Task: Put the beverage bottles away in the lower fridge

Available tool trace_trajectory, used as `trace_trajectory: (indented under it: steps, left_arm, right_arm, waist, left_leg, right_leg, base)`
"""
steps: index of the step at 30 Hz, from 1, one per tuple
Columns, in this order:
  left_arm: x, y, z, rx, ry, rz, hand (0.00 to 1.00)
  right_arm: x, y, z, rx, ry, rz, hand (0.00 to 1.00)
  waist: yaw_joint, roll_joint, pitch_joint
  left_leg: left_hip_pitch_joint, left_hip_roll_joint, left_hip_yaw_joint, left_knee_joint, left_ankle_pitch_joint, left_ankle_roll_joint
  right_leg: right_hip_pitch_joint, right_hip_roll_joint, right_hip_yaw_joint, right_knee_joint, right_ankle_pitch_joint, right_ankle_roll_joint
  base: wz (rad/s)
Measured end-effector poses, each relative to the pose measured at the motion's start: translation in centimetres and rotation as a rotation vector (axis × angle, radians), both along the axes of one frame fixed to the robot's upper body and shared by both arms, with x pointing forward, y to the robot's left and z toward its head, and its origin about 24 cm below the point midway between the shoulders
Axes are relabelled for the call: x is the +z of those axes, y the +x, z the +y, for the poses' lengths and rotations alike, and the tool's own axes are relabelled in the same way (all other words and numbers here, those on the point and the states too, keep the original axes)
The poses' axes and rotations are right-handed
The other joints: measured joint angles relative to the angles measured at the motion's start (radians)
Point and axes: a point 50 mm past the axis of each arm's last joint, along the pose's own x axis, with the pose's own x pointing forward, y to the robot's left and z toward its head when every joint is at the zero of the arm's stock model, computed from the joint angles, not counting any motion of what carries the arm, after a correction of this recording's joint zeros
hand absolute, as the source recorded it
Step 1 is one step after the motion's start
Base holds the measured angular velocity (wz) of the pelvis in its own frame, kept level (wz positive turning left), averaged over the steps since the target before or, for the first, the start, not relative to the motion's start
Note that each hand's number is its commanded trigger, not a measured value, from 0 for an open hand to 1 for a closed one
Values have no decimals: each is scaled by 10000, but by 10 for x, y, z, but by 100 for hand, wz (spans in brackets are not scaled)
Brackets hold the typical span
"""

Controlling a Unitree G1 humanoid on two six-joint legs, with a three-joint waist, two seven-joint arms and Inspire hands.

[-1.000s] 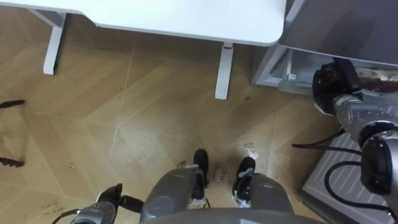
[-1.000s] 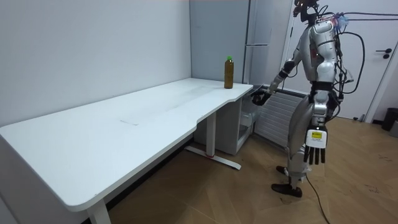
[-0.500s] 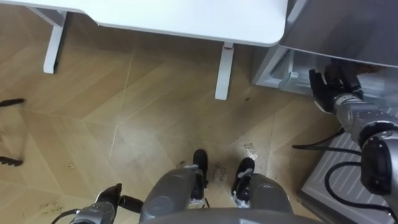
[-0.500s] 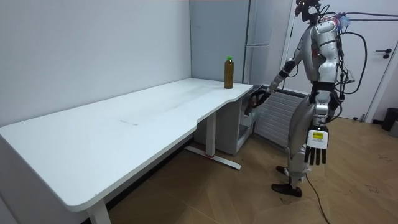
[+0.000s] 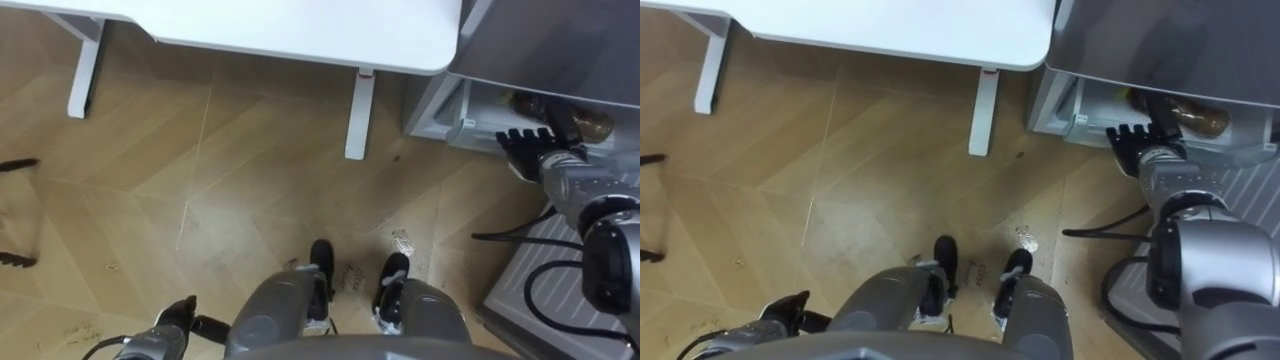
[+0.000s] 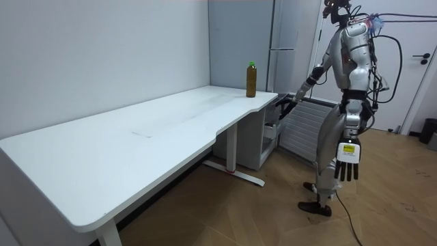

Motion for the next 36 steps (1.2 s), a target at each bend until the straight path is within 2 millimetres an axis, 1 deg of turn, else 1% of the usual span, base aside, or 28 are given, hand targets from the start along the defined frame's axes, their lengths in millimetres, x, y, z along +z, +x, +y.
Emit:
trace_trajectory:
  steps: [6,11,14,15,16,20,22,23,24,25,26,28,29,30,31,32,34,36]
  left_arm:
    - [0,-3,1,-43,12,79,0]
    - [0,-3,1,-37,-11,76,0]
    - [0,-5,2,85,-21,99,0]
    - [0,-6,4,292,-21,91,0]
    - [0,-7,6,485,-14,73,0]
    - [2,-7,11,579,-121,-50,0]
    - [3,-5,15,859,-69,-260,0]
    - [4,-4,16,913,-49,-328,0]
    - [5,-3,18,991,-25,-466,0]
    - [5,-2,19,1089,-15,-565,0]
    - [5,-1,19,1112,-14,-619,0]
    - [6,0,20,1212,-20,-756,0]
    - [6,0,20,1229,-15,-779,0]
    - [6,1,20,1284,-33,-833,0]
    - [7,2,20,1344,-62,-950,0]
    - [7,2,20,1340,-62,-994,0]
    - [6,-6,21,1490,-34,-976,0]
    - [6,-13,24,1754,57,-909,0]
  right_arm:
    - [0,0,0,65,-128,49,0]
    - [-3,-5,-4,341,-483,30,0]
    - [-9,-14,-6,309,-493,89,0]
    - [-14,-20,-8,270,-494,243,0]
    - [-18,-26,-9,243,-498,386,0]
    - [-25,-37,-10,561,-755,469,0]
    - [-34,-51,-12,724,-894,724,0]
    - [-36,-55,-13,746,-922,843,0]
    - [-40,-62,-14,828,-1002,1070,0]
    - [-42,-66,-14,1056,-1167,1269,0]
    - [-43,-66,-14,1161,-1245,1320,0]
    - [-45,-71,-15,1567,-1509,1472,0]
    - [-46,-73,-15,1699,-1596,1537,0]
    - [-49,-78,-15,1890,-1724,1684,0]
    - [-52,-84,-16,2094,-1840,1853,0]
    - [-54,-89,-17,2204,-1896,1957,0]
    - [-61,-104,-18,2529,-2013,2288,0]
    - [-64,-113,-18,2633,-2037,2489,0]
  waist:
    - [-9,2,1]
    - [-33,-4,-3]
    - [-57,-11,-7]
    - [-68,-14,-6]
    - [-83,-44,-9]
    - [-234,-152,-36]
    - [-325,-223,-86]
    - [-327,-246,-89]
    - [-375,-273,-113]
    - [-397,-294,-134]
    - [-446,-297,-136]
    - [-602,-316,-162]
    - [-607,-328,-188]
    - [-643,-328,-250]
    - [-696,-321,-276]
    - [-747,-331,-283]
    - [-796,-335,-315]
    - [-825,-362,-330]
  left_leg:
    - [4,-1,14,18,-1,1]
    - [50,2,-12,22,-3,0]
    - [216,-4,-12,-17,-5,-1]
    - [368,-2,-33,-39,-7,-2]
    - [559,-7,-38,-120,-12,-4]
    - [869,12,-18,-216,-20,-15]
    - [1159,66,-18,-314,-36,-40]
    - [1233,74,-14,-334,-42,-48]
    - [1356,99,-16,-336,-64,-58]
    - [1442,112,-9,-342,-82,-72]
    - [1487,120,-1,-347,-85,-75]
    - [1700,144,20,-412,-95,-93]
    - [1750,144,0,-433,-99,-99]
    - [1809,144,-31,-448,-106,-111]
    - [1901,149,-44,-471,-116,-126]
    - [1986,150,-46,-489,-128,-138]
    - [2349,152,-38,-621,-166,-167]
    - [2678,152,-36,-784,-182,-193]
  right_leg:
    - [21,2,2,17,11,9]
    - [91,15,-9,13,10,9]
    - [276,17,-41,-40,-2,27]
    - [484,30,-84,-144,-3,30]
    - [660,60,-92,-191,-15,49]
    - [1022,150,-121,-425,-11,65]
    - [1436,239,-216,-745,87,65]
    - [1521,253,-209,-800,94,66]
    - [1710,298,-218,-876,127,68]
    - [1811,327,-194,-918,140,66]
    - [1860,338,-191,-950,148,66]
    - [2079,382,-164,-1061,177,58]
    - [2108,386,-148,-1074,176,58]
    - [2185,401,-165,-1155,176,58]
    - [2330,420,-225,-1263,190,58]
    - [2410,428,-230,-1308,189,59]
    - [2751,466,-227,-1439,189,71]
    - [3034,498,-185,-1554,179,76]
  base:
    - [0]
    - [1]
    - [4]
    - [5]
    - [4]
    - [1]
    - [5]
    - [0]
    - [-4]
    - [-3]
    - [-7]
    - [-5]
    - [0]
    - [0]
    - [7]
    - [4]
    - [-5]
    - [-8]
